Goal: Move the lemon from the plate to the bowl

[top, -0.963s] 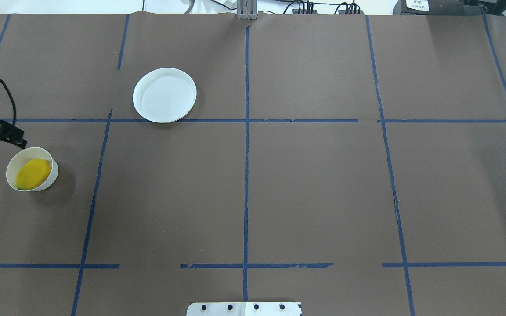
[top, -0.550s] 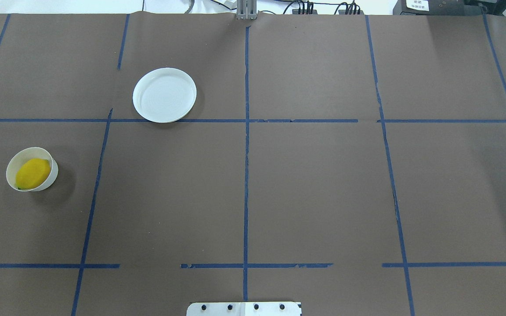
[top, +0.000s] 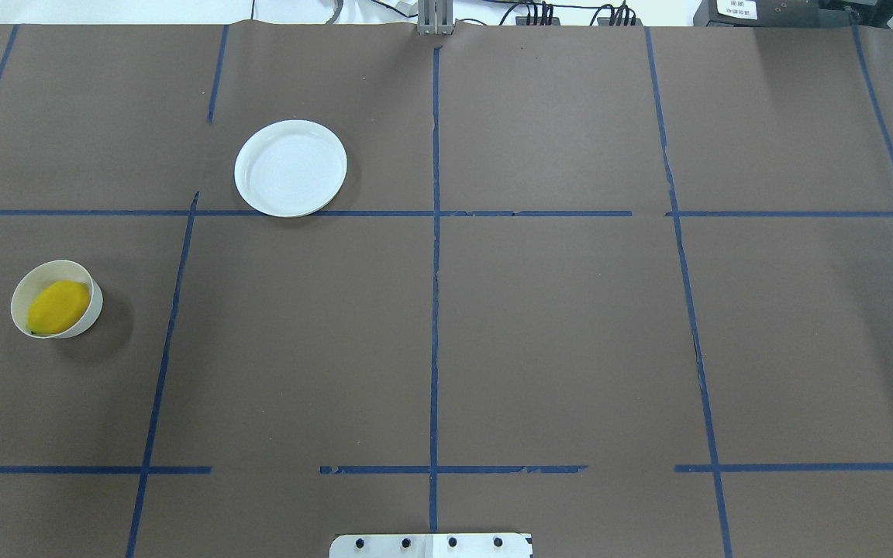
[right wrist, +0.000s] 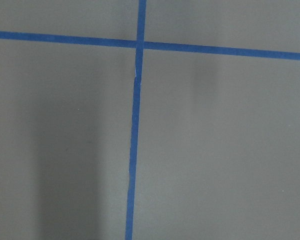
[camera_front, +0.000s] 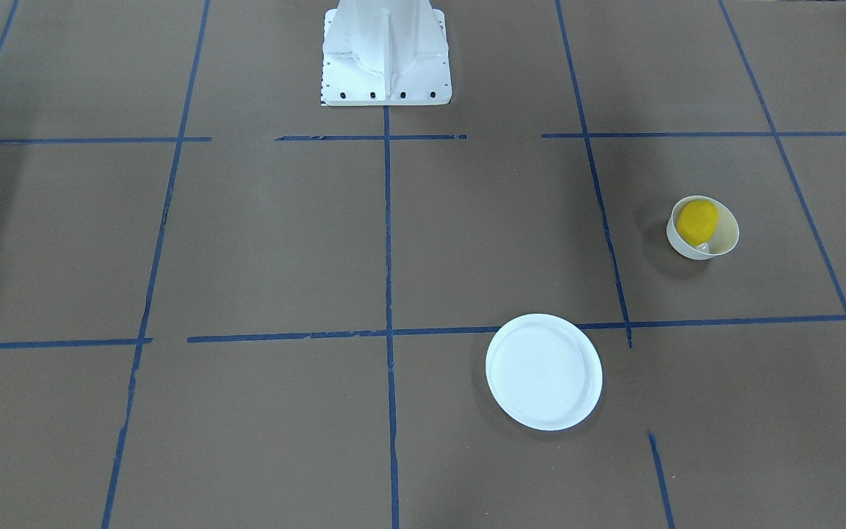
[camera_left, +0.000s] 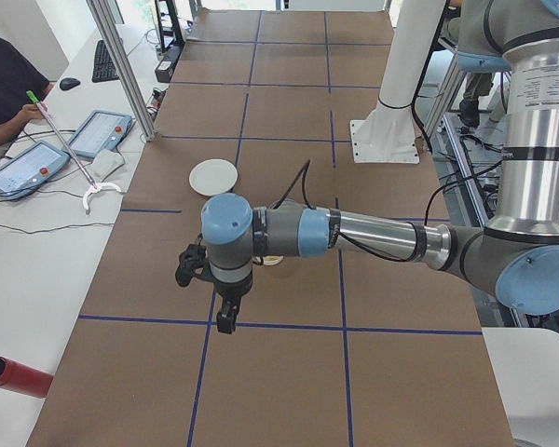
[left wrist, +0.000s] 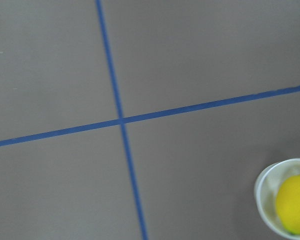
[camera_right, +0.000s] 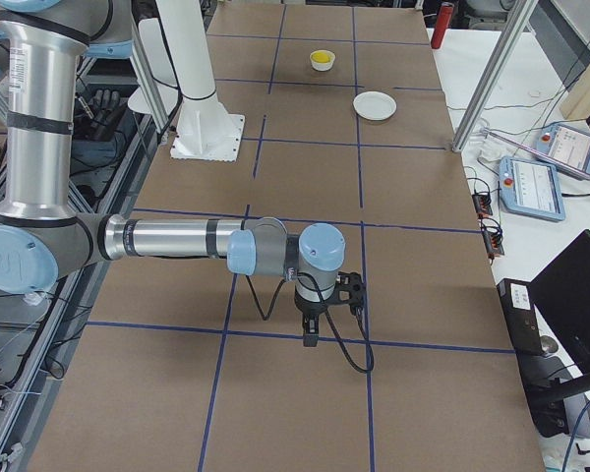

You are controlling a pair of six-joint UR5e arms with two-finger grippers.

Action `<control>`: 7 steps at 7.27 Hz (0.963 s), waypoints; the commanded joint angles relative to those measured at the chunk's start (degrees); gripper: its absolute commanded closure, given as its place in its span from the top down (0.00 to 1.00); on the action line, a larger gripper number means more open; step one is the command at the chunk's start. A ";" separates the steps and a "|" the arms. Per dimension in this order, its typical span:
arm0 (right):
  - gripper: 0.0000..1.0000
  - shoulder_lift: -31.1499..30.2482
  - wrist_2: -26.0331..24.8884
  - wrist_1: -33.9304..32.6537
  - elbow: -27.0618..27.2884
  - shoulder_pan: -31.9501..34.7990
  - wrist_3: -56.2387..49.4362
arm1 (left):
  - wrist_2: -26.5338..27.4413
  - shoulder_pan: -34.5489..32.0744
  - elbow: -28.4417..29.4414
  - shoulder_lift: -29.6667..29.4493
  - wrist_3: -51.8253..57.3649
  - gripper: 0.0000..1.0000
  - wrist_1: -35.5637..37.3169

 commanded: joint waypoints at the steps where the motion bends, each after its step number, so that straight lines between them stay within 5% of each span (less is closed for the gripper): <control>1: 1.00 0.00 0.00 0.00 0.00 0.00 0.00 | -0.14 -2.90 2.72 -0.98 2.82 1.00 1.93; 3: 1.00 0.00 0.00 0.00 0.00 0.00 0.00 | -2.93 -2.63 2.54 -0.98 -6.53 1.00 1.59; 7: 1.00 0.00 0.00 0.00 0.00 0.00 0.00 | -3.22 2.02 0.79 -0.46 -6.85 1.00 1.58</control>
